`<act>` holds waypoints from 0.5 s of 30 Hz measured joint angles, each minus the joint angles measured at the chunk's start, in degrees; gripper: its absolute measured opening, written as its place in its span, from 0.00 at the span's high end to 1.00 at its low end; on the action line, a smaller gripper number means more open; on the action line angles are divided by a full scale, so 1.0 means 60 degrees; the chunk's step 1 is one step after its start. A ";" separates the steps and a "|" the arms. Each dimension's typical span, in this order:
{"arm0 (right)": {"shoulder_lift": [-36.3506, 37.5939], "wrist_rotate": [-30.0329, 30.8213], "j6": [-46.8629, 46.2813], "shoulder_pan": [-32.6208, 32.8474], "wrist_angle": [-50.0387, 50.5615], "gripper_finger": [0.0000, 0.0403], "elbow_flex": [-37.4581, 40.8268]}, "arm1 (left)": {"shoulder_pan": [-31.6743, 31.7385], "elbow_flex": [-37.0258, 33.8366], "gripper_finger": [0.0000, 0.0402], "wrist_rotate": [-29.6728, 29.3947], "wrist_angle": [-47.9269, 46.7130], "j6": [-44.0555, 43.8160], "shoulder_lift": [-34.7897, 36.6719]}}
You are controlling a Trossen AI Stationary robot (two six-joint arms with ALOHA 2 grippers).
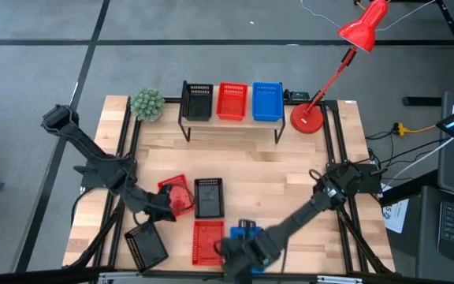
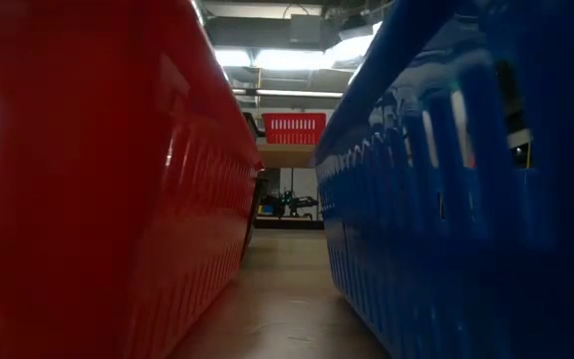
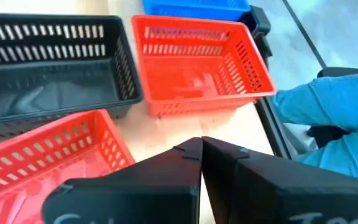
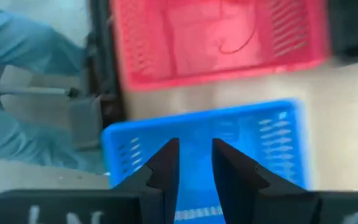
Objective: Stack baskets on shelf by color
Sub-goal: Stack the blue bin on the stacked blue bins on the shelf
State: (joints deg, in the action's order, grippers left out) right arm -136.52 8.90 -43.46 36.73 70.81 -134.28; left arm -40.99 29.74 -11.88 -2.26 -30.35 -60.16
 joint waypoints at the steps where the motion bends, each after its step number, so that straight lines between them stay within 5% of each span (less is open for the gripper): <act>1: -0.0074 0.0001 -0.0193 0.0147 -0.0047 0.77 0.0000 | -0.0174 0.0000 1.00 -0.0158 0.0009 0.0000 0.0000; 15: -0.0756 -0.0466 -0.1257 0.0951 -0.0133 0.77 0.0011 | -0.1053 -0.0004 1.00 -0.1363 0.0044 -0.0108 -0.0051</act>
State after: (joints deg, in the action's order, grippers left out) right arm -141.05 6.10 -51.00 42.44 70.02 -134.21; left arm -47.31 29.71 -20.05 -2.00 -31.00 -60.47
